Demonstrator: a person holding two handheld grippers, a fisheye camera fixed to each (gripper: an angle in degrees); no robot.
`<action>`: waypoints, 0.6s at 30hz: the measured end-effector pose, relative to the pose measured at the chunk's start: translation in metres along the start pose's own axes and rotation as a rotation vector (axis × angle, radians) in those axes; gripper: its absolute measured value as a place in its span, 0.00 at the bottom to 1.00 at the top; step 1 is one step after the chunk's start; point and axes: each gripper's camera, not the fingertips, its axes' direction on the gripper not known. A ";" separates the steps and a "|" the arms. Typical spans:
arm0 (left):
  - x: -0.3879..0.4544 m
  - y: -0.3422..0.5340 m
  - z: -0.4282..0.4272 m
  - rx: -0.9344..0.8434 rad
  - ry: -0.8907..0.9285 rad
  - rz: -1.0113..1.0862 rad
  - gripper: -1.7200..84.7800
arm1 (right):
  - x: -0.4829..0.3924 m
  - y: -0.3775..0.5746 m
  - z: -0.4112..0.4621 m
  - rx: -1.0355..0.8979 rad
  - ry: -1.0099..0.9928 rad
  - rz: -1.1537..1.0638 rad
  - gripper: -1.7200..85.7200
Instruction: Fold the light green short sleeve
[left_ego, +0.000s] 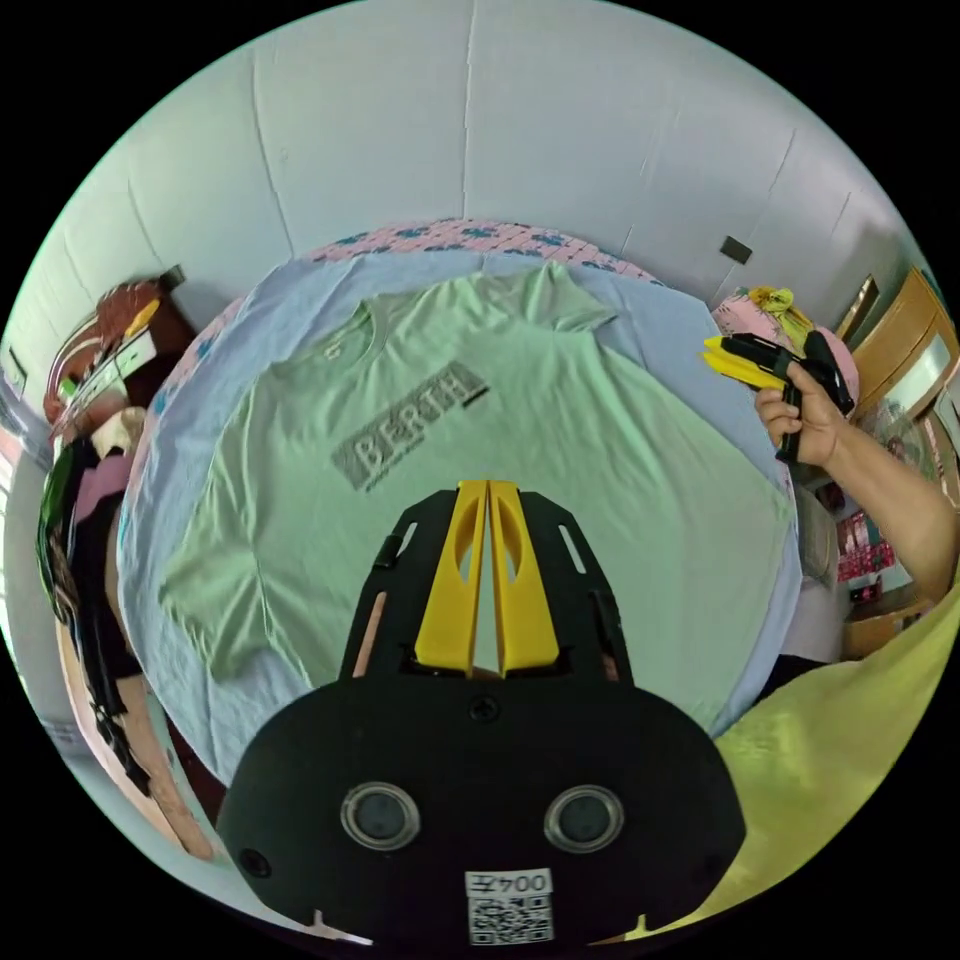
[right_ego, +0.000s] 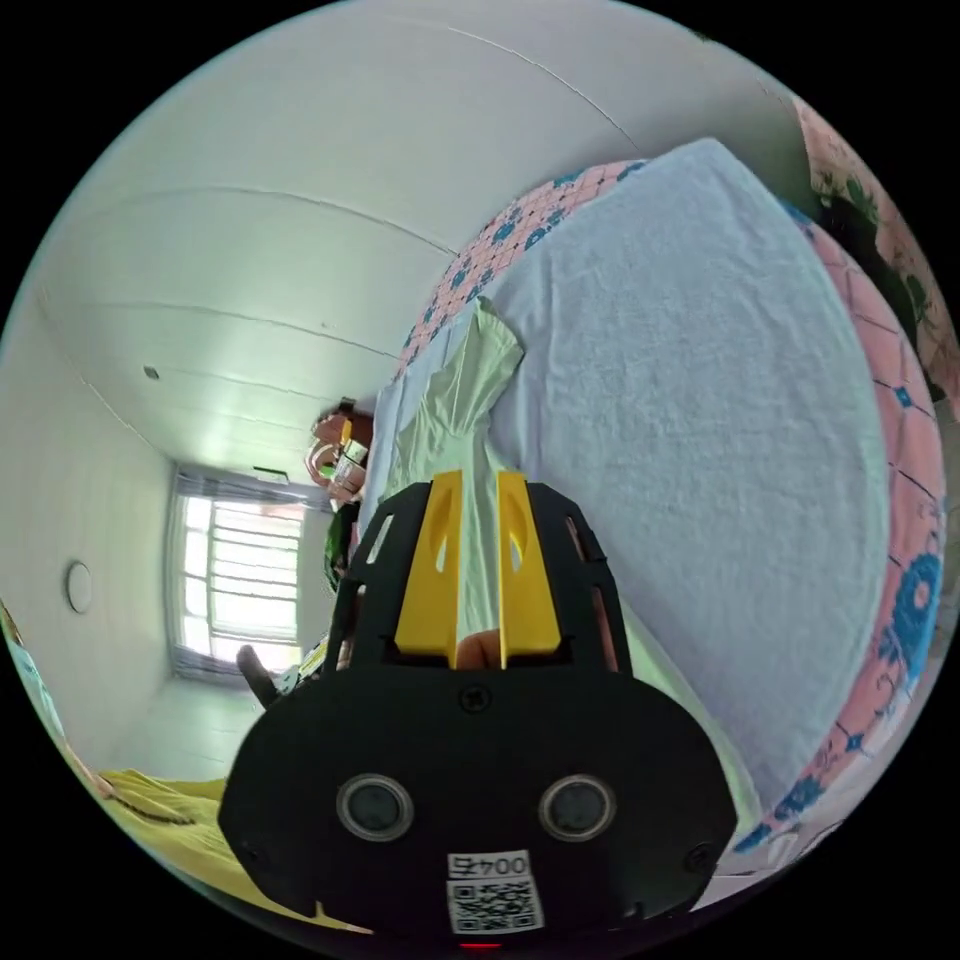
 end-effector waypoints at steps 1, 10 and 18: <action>0.009 -0.027 0.019 0.001 -0.006 0.035 0.03 | 0.007 -0.021 0.004 0.000 -0.043 0.038 0.09; 0.099 -0.241 0.220 -0.099 -0.066 0.275 0.03 | 0.022 -0.137 0.034 -0.054 -0.145 0.133 0.10; 0.197 -0.312 0.366 -0.179 -0.154 0.462 0.03 | 0.023 -0.186 0.033 -0.071 -0.246 0.225 0.12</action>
